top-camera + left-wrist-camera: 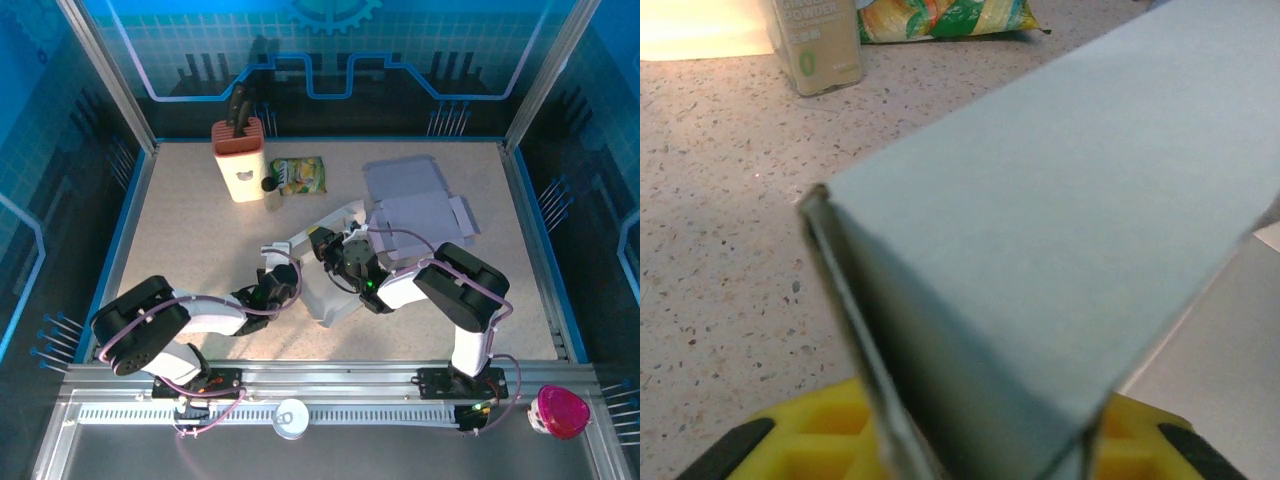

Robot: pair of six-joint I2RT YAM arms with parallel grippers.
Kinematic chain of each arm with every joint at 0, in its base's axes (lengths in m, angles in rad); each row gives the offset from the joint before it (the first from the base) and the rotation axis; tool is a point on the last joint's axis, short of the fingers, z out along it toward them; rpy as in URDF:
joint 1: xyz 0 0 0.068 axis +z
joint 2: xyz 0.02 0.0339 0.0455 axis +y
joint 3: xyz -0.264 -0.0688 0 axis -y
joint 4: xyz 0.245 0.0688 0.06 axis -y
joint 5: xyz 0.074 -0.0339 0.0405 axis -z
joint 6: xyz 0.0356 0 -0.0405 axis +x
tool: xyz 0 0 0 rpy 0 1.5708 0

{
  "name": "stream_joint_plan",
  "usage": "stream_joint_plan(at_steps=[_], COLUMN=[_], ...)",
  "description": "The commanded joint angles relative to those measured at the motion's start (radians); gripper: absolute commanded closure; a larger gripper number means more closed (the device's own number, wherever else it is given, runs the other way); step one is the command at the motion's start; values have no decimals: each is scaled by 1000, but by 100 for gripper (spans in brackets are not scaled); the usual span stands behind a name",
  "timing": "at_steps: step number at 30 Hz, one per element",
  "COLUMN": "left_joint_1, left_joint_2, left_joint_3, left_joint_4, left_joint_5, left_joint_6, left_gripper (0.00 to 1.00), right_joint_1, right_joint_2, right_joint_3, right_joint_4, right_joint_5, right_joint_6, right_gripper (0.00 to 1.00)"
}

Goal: Fold the paper box

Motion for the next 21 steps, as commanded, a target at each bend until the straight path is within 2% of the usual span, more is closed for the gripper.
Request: stream_joint_plan(at_steps=[1,3,7,9,11,14,16,18,21], left_joint_1=[-15,-15,-21,-32,-37,-52,-56,-58,-61], left_joint_2=[12,22,49,62,70,98,134,184,244], left_joint_3=[52,59,89,113,155,239,317,401,475], left_joint_4=[44,26,-16,-66,-181,-391,-580,-757,-867], left_joint_5=[-1,-13,-41,-98,-162,-276,-340,-378,-396], left_joint_6=[-19,-37,-59,-88,-154,-295,-438,-570,-662], left_gripper=[79,84,86,94,100,100,100,100,100], right_joint_1=[44,44,47,49,53,60,67,71,76], right_joint_2=[3,0,-8,-12,-16,-19,-16,-12,-13], right_joint_3=[13,13,14,13,10,10,11,12,3], right_joint_4=[-54,-56,-64,-67,-67,-60,-46,-34,-38], right_joint_5=[-31,-29,-26,-21,-17,-13,-10,-10,-3], right_joint_6=[8,7,6,8,10,15,27,41,54], right_gripper=[100,100,100,100,100,100,100,100,100])
